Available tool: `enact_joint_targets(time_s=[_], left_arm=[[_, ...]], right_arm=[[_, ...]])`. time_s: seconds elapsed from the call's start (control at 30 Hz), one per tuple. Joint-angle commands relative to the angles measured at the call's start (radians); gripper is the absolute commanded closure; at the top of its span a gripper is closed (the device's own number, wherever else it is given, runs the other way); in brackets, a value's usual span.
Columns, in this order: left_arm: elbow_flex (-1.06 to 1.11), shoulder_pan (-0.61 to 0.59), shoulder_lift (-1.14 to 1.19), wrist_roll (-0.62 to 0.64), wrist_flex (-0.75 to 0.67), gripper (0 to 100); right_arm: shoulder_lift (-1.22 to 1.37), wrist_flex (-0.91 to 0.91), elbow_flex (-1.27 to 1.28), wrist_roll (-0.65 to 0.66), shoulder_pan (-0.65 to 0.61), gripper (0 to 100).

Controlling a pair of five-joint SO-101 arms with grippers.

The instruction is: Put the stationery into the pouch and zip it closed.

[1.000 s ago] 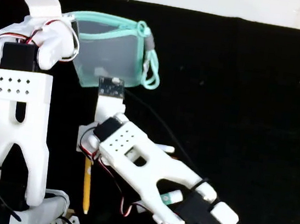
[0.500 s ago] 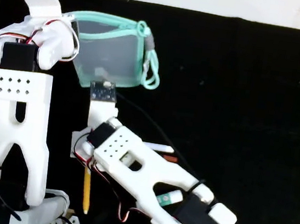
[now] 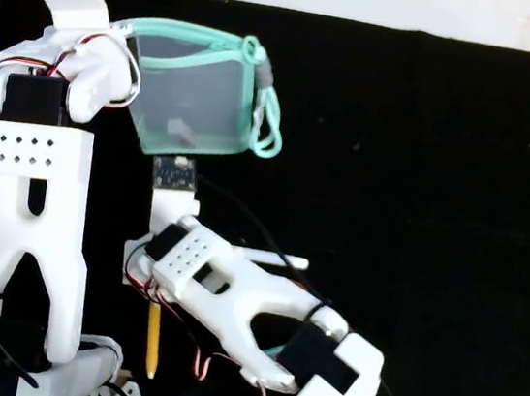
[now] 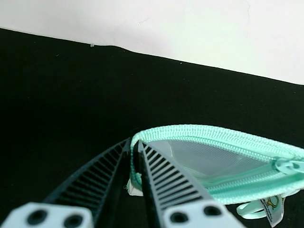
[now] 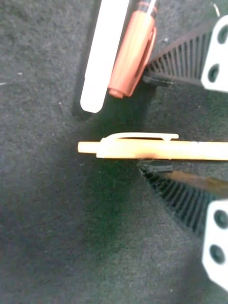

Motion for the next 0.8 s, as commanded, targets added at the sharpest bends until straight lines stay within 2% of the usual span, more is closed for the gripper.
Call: enact_joint_targets(time_s=[0.0,0.4,0.47,0.6,0.67,0.77], left_arm=[[0.005,-0.005,0.016,0.006,-0.006,99],[0.005,-0.005,0.016,0.006,-0.006,99],[0.005,-0.005,0.016,0.006,-0.006,99],[0.005,-0.005,0.016,0.006,-0.006,99],[0.005,-0.005,0.016,0.006,-0.006,99],[0.005,-0.005,0.016,0.006,-0.006,99]], right_arm=[[0.002,-0.019,-0.010,-0.012,-0.004,75.2],[0.007,-0.016,-0.001,-0.012,-0.004,76.2],[0.007,-0.016,-0.001,-0.011,-0.002,82.0],[0.008,-0.016,-0.001,-0.006,0.002,99.8],[0.008,-0.015,0.001,-0.009,0.002,97.0],[0.008,-0.015,0.001,-0.009,0.002,99.5]])
